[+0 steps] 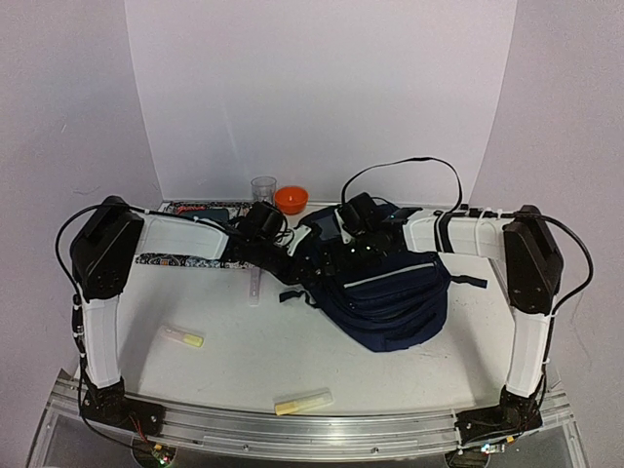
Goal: Pack the student bag
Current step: Zip the second largest pocket of the bag in the student bag, then pick up the second largest pocket of the bag from the student bag.
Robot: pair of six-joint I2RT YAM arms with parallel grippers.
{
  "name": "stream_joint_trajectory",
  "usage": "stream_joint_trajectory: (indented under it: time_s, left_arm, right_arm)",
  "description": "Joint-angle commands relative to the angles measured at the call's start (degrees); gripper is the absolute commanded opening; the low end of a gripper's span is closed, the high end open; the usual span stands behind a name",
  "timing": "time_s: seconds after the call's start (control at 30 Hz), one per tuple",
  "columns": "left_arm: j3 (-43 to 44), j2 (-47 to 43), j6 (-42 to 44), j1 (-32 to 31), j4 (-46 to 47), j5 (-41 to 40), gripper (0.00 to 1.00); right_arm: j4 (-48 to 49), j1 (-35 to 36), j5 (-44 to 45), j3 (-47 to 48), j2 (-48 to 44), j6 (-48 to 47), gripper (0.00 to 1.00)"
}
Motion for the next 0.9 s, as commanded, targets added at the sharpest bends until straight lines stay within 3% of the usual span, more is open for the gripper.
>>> stream_joint_trajectory:
  time_s: [0.0,0.23,0.47,0.7,0.87]
  left_arm:
    - [-4.81,-9.12,-4.44,-4.34,-1.56,4.44,0.0]
    - [-7.74,-9.59,-11.72,-13.88,2.75,2.27,0.0]
    - [-9.39,-12.87,-18.18,-15.27,7.49,-7.55,0.01]
    - [-13.52,-18.2,-22.79,-12.6,7.49,-11.59,0.35]
    - [-17.2,-20.34,-26.44,-7.12,7.47,-9.24,0.5]
  right_arm:
    - [-3.32,-0.68,0.39,1.58,6.94,5.75,0.94]
    - [-3.32,-0.72,-0.28,7.36,10.73,8.62,0.93]
    - [-3.4,-0.65,0.19,7.09,8.23,8.67,0.93]
    - [-4.59,-0.02,1.92,-1.51,-4.65,8.08,0.93]
    - [-8.65,4.27,5.56,-4.68,-11.97,11.54,0.93]
